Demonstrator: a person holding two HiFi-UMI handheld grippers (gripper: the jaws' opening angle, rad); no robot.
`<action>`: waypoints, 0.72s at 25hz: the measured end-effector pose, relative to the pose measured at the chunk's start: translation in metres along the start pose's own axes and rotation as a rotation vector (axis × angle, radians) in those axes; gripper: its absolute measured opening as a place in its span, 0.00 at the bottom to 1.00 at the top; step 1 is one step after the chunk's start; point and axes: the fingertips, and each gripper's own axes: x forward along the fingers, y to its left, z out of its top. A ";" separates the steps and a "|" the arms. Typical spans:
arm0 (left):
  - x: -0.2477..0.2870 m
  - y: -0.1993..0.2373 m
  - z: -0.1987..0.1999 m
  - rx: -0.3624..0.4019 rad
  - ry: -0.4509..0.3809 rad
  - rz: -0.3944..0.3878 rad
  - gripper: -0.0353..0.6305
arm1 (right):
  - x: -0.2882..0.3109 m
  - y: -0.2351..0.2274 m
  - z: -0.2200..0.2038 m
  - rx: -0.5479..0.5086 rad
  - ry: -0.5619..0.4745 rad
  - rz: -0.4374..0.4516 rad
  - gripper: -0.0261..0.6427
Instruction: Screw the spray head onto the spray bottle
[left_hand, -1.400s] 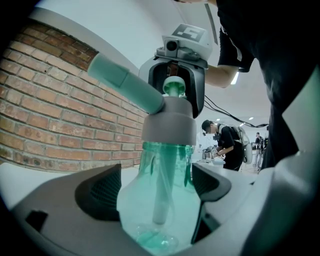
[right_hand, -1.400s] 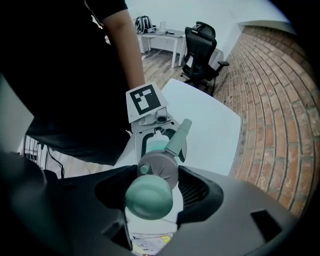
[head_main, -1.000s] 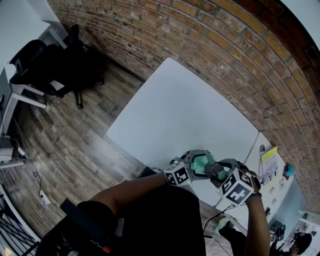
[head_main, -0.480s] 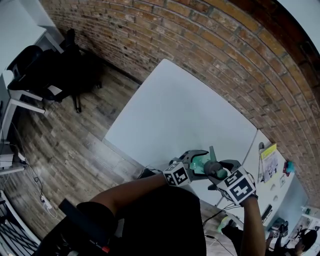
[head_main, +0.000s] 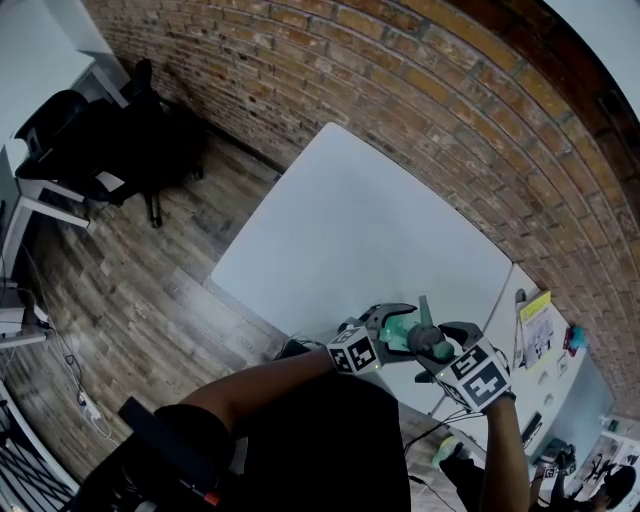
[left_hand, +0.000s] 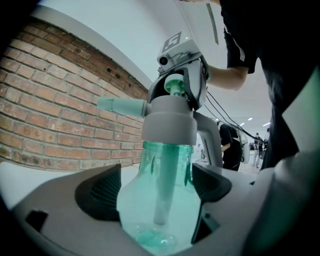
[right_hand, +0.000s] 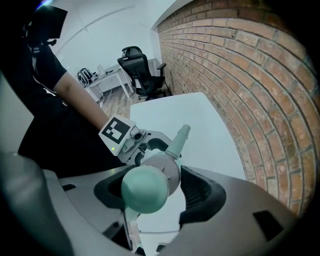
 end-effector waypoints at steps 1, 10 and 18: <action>0.000 0.000 0.000 0.001 0.000 0.000 0.69 | -0.002 0.002 0.002 -0.010 -0.005 0.004 0.43; 0.001 0.001 -0.002 0.004 -0.001 0.004 0.69 | -0.002 0.007 0.000 -0.412 0.166 -0.081 0.43; 0.000 -0.001 -0.001 0.001 -0.002 0.002 0.69 | 0.003 0.007 -0.001 -0.427 0.197 -0.079 0.43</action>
